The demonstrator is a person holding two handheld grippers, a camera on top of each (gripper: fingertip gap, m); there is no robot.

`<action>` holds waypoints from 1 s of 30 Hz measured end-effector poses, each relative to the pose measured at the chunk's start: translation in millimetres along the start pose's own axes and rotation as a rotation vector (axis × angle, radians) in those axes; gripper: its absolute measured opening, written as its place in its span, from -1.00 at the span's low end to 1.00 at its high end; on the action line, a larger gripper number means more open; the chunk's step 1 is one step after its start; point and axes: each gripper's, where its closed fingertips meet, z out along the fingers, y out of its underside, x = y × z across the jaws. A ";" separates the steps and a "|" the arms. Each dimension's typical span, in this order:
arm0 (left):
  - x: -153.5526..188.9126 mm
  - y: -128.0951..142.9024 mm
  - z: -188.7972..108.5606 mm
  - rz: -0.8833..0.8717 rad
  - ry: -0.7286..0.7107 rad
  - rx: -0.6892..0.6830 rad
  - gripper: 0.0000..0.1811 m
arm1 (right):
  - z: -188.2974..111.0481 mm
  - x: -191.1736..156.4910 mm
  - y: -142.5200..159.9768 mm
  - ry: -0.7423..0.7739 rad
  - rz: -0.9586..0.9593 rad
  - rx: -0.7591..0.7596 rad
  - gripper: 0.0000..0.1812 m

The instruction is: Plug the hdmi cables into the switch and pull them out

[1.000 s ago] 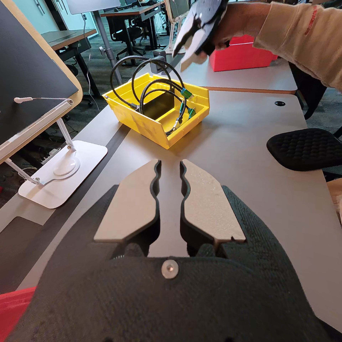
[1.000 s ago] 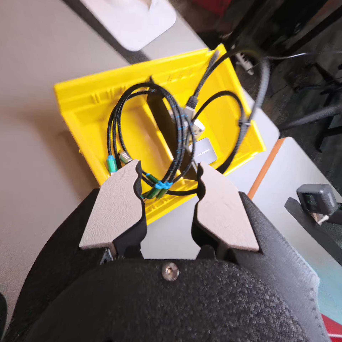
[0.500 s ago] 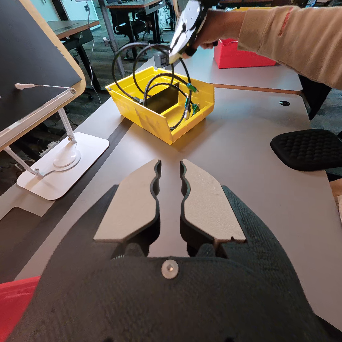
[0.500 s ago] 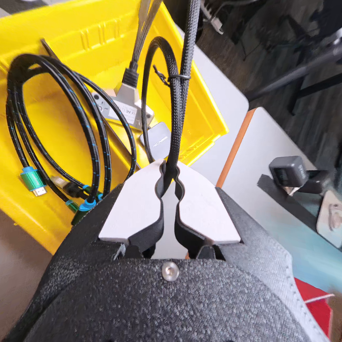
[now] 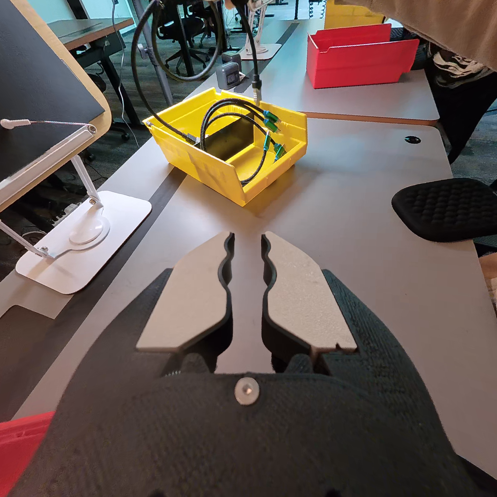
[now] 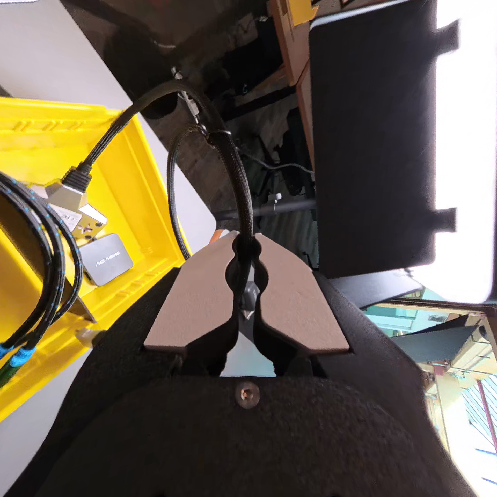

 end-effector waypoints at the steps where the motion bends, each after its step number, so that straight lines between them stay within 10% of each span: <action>1: -0.4 0.8 0.4 0.000 -0.001 -0.003 -0.79 | 2.4 3.3 -5.8 0.020 0.008 0.022 -0.93; 9: -8.0 11.5 4.5 -0.024 -0.006 -0.027 -0.79 | 34.0 17.0 -26.6 0.178 0.248 0.203 -0.93; 18: -16.3 21.6 10.5 -0.067 0.001 -0.034 -0.79 | 59.6 -4.6 29.9 0.191 0.399 0.222 -0.93; 30: -15.3 33.2 23.4 -0.064 0.002 -0.080 -0.80 | 64.1 12.6 -27.5 0.387 0.030 0.357 -0.93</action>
